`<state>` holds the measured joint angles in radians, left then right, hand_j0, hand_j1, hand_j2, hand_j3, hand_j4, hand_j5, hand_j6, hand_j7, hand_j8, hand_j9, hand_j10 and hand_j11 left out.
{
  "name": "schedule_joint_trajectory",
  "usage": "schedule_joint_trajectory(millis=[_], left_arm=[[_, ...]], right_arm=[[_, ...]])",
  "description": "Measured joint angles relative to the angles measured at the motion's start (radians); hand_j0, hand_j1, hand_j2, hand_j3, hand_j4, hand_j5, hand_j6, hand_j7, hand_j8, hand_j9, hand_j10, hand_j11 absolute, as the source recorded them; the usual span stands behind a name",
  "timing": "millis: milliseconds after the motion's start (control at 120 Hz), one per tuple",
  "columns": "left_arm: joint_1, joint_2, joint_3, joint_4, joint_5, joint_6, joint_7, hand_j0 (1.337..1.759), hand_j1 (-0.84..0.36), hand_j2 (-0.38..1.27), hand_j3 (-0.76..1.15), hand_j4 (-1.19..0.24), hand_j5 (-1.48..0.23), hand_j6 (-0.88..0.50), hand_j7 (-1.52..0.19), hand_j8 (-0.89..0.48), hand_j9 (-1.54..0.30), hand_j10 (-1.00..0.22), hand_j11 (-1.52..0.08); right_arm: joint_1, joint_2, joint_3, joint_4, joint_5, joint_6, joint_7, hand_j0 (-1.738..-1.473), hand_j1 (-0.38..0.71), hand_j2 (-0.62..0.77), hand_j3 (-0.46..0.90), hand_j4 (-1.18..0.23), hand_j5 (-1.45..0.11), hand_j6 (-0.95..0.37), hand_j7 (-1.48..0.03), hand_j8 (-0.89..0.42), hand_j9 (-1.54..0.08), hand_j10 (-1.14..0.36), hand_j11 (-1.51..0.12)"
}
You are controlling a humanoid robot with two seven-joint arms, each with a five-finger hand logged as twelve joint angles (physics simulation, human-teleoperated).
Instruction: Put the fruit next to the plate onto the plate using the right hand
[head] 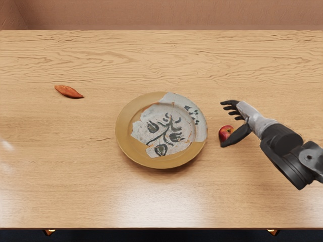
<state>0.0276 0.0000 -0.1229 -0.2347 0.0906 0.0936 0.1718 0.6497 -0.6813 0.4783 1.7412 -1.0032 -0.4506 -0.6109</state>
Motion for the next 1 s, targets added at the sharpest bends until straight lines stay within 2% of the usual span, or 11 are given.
schedule_joint_trajectory(millis=[125,358,458,508,575,675,725,908,1000], left_arm=[[0.0,0.0,0.0,0.0,0.0,0.0,0.0,1.658,0.34,0.0,0.0,-0.01,-0.01,-0.01,-0.01,-0.01,-0.01,-0.01,-0.01],[0.0,0.0,0.0,0.0,0.0,0.0,0.0,1.658,0.34,0.0,0.0,-0.01,-0.01,-0.01,-0.01,-0.01,-0.01,-0.01,-0.01],[0.0,0.0,0.0,0.0,0.0,0.0,0.0,1.658,0.34,0.0,0.0,-0.01,-0.01,-0.01,-0.01,-0.01,-0.01,-0.01,-0.01],[0.0,0.0,0.0,0.0,0.0,0.0,0.0,1.658,0.34,0.0,0.0,-0.01,-0.01,-0.01,-0.01,-0.01,-0.01,-0.01,-0.01],[0.0,0.0,0.0,0.0,0.0,0.0,0.0,1.658,0.34,0.0,0.0,-0.01,-0.01,-0.01,-0.01,-0.01,-0.01,-0.01,-0.01],[0.0,0.0,-0.001,0.0,0.0,0.0,0.0,1.658,0.34,0.0,0.0,-0.01,-0.01,-0.01,-0.01,-0.01,-0.01,-0.01,-0.01],[0.0,0.0,0.0,0.0,0.0,0.0,0.0,1.658,0.34,0.0,0.0,-0.01,-0.01,-0.01,-0.01,-0.01,-0.01,-0.01,-0.01],[0.0,0.0,0.0,0.0,0.0,0.0,0.0,1.658,0.34,0.0,0.0,-0.01,-0.01,-0.01,-0.01,-0.01,-0.01,-0.01,-0.01],[0.0,0.0,0.0,0.0,0.0,0.0,0.0,1.658,0.34,0.0,0.0,-0.01,-0.01,-0.01,-0.01,-0.01,-0.01,-0.01,-0.01]], right_arm=[[-0.008,0.007,-0.036,-0.001,-0.015,-0.075,0.0,-1.658,-0.05,-0.05,0.0,-0.25,-0.32,-0.25,-0.32,-0.25,-0.32,-0.25,-0.32],[-0.023,0.014,-0.049,-0.002,-0.019,-0.116,0.0,-1.658,0.21,-0.08,0.0,-0.47,-0.61,-0.47,-0.61,-0.47,-0.61,-0.47,-0.61],[-0.03,0.018,-0.049,-0.001,-0.024,-0.117,0.0,-1.657,0.27,-0.04,0.0,-0.52,-0.67,-0.52,-0.67,-0.44,-0.68,-0.51,-0.68],[-0.033,0.019,-0.049,-0.001,-0.029,-0.116,0.0,-1.654,0.29,-0.01,0.0,-0.54,-0.68,-0.54,-0.69,-0.42,-0.71,-0.49,-0.71],[-0.038,0.021,-0.049,-0.001,-0.033,-0.116,0.001,-1.651,0.29,-0.05,0.0,-0.55,-0.7,-0.52,-0.71,-0.36,-0.73,-0.46,-0.75],[-0.042,0.022,-0.048,-0.002,-0.034,-0.115,0.002,-1.646,0.35,0.09,0.0,-0.58,-0.76,-0.5,-0.75,-0.31,-0.78,-0.42,-0.81],[-0.043,0.023,-0.048,-0.002,-0.035,-0.114,0.002,-1.647,0.36,0.17,0.0,-0.61,-0.78,-0.5,-0.78,-0.32,-0.81,-0.45,-0.83],[-0.043,0.024,-0.044,-0.006,-0.03,-0.112,0.0,-1.646,0.29,0.14,0.0,-0.65,-0.85,-0.53,-0.85,-0.35,-0.87,-0.49,-0.89],[-0.038,0.019,-0.019,-0.008,-0.02,-0.112,0.0,-1.65,0.27,0.23,0.0,-0.65,-0.89,-0.55,-0.86,-0.39,-0.9,-0.52,-0.91]])
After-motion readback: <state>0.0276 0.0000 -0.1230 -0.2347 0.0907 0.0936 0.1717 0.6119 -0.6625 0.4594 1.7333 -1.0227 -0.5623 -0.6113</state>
